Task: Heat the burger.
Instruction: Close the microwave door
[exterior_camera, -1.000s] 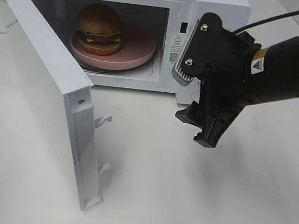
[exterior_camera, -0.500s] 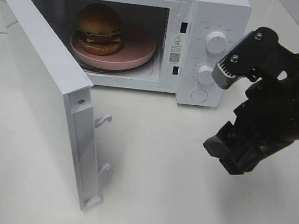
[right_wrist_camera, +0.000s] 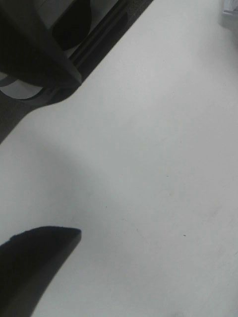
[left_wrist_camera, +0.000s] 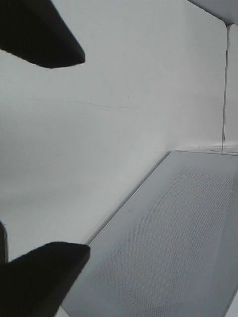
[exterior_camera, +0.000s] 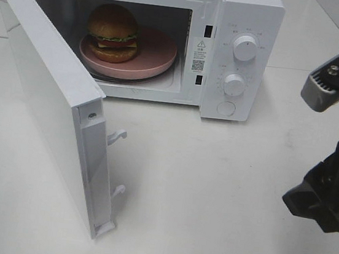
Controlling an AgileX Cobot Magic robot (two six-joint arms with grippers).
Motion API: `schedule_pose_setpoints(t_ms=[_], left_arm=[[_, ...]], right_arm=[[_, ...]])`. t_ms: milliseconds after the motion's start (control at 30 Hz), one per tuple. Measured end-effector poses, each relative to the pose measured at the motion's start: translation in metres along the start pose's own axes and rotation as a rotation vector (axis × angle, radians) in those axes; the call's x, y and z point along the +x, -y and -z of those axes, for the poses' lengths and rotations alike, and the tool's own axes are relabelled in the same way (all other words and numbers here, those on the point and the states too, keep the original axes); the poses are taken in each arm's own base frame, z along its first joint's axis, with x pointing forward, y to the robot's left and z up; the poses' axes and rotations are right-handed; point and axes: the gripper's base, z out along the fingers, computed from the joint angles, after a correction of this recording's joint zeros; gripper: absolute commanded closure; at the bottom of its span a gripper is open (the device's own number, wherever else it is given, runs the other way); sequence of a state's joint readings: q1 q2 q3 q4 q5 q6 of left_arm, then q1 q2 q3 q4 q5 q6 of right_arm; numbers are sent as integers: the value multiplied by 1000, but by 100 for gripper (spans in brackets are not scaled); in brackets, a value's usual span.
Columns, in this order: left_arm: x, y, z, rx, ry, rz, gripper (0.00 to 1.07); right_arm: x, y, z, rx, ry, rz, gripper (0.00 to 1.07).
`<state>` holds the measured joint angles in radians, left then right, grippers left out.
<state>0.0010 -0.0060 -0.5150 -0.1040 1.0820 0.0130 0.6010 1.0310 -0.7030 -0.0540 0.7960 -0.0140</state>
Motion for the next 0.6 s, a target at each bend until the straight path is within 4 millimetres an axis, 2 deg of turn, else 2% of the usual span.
schedule_pose_setpoints(t_ms=[100,300,600], left_arm=[[0,0,0,0,0,0,20],[0,0,0,0,0,0,20],[0,0,0,0,0,0,20]], right_arm=[[7,0,10,1,-5,-22,32],[15,0,16,2,-22,-36,32],[41,0,26,5,-12,-93,32]])
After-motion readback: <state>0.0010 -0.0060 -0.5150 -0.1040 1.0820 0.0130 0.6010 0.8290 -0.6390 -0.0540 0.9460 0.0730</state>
